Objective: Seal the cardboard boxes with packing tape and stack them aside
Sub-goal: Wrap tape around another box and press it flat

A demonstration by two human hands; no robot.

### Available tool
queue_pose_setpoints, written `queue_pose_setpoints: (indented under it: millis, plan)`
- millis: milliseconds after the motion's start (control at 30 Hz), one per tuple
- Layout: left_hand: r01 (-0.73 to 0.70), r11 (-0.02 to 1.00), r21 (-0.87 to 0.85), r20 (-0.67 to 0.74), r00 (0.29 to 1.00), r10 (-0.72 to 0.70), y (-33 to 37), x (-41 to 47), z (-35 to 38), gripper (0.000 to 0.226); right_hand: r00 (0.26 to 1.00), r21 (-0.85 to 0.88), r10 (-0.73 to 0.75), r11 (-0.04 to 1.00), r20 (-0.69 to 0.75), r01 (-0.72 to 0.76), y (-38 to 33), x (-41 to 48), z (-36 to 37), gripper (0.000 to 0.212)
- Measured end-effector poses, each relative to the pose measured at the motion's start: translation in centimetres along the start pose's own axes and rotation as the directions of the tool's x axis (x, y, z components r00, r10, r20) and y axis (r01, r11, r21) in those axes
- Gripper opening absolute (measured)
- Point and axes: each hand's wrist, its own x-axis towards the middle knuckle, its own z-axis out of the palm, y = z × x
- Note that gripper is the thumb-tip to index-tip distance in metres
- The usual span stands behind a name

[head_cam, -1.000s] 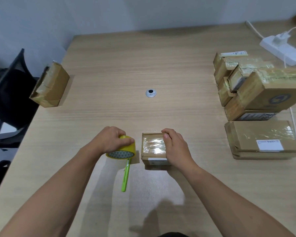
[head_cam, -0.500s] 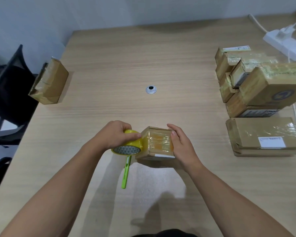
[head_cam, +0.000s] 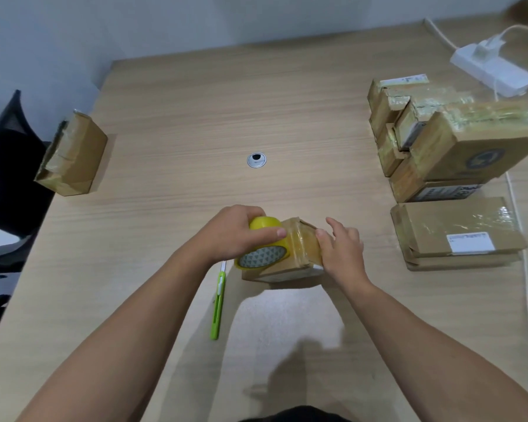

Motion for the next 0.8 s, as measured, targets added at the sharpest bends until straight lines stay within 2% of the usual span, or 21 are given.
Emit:
queue_pose_setpoints:
  millis: [67,233,367,500,633,800]
  plan:
    - [-0.009,0.996,0.09,0.016,1.0,0.008,1.4,0.7,0.9,0.06,0.999,-0.012,-0.039,0.999,-0.038,0.038,-0.9,0.4,-0.6,0.04]
    - [-0.022,0.978,0.206,0.014,1.0,0.02,4.3,2.5,3.1,0.055,0.999,0.289,-0.02,0.957,0.039,0.008,-1.7,0.0,-0.6,0.032]
    - [-0.04,0.986,0.165,0.034,0.999,0.035,4.9,3.1,4.1,0.044,0.997,0.376,0.022,0.925,0.079,-0.05,-0.2,0.2,0.3,0.031]
    - [-0.054,0.998,0.018,0.051,0.997,0.053,3.8,3.1,4.9,0.042,0.991,0.478,0.053,0.872,0.122,-0.106,1.0,0.4,0.5,0.029]
    - [-0.039,0.993,-0.112,0.042,0.998,0.044,2.6,2.6,5.3,0.047,0.989,0.487,0.07,0.864,0.132,-0.126,1.4,0.4,0.8,0.036]
    - [-0.057,0.998,0.009,0.107,0.993,0.056,2.9,3.1,3.9,0.049,0.993,0.412,0.034,0.908,0.114,-0.079,1.4,0.5,0.6,0.023]
